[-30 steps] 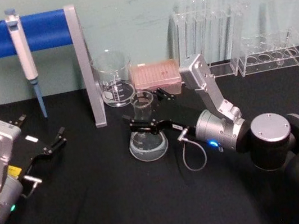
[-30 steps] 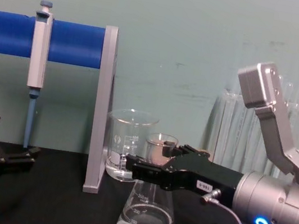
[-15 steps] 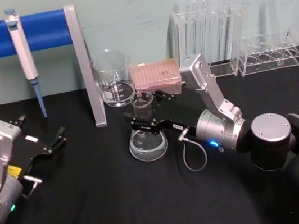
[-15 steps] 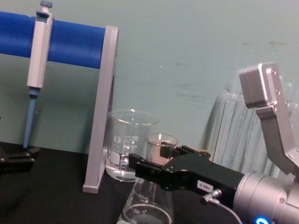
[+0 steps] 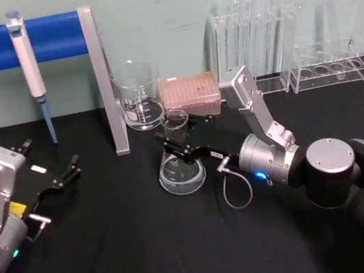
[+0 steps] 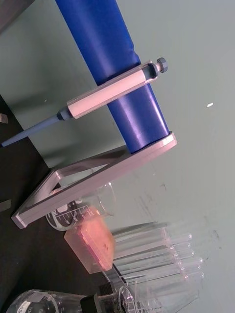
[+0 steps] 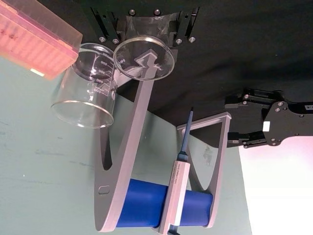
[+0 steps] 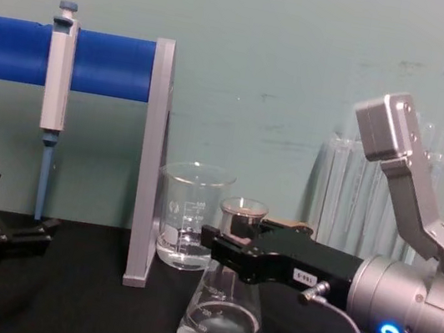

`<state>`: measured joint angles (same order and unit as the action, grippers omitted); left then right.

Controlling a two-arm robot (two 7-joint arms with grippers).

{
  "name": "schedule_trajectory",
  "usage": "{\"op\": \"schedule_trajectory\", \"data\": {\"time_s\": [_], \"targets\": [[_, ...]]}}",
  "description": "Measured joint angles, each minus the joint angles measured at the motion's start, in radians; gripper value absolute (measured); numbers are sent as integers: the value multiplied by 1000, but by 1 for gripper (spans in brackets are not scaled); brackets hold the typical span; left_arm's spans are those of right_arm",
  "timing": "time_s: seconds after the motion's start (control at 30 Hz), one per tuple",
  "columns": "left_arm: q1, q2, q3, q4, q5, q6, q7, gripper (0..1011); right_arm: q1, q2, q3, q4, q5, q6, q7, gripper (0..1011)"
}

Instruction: Grasp the erlenmeyer flask with one hand, shake it three times, then place it back.

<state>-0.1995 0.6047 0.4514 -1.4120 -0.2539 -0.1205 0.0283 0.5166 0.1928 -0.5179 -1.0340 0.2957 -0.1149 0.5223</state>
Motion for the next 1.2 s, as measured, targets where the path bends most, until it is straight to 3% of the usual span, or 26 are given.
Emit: {"op": "schedule_trajectory", "data": {"time_s": [0.43,0.67,0.87,1.2], "targets": [[0,0,0,0,0,0,0,1001,-16,3,19,-35,6,19,-12,457],[0,0,0,0,0,0,0,1001,-42,24,43,-130,19,56,-27,457],[0,0,0,0,0,0,0,1001,-72,58,66,-255,35,118,-53,456],[0,0,0,0,0,0,0,1001,-115,115,97,-408,67,163,-73,456]]}}
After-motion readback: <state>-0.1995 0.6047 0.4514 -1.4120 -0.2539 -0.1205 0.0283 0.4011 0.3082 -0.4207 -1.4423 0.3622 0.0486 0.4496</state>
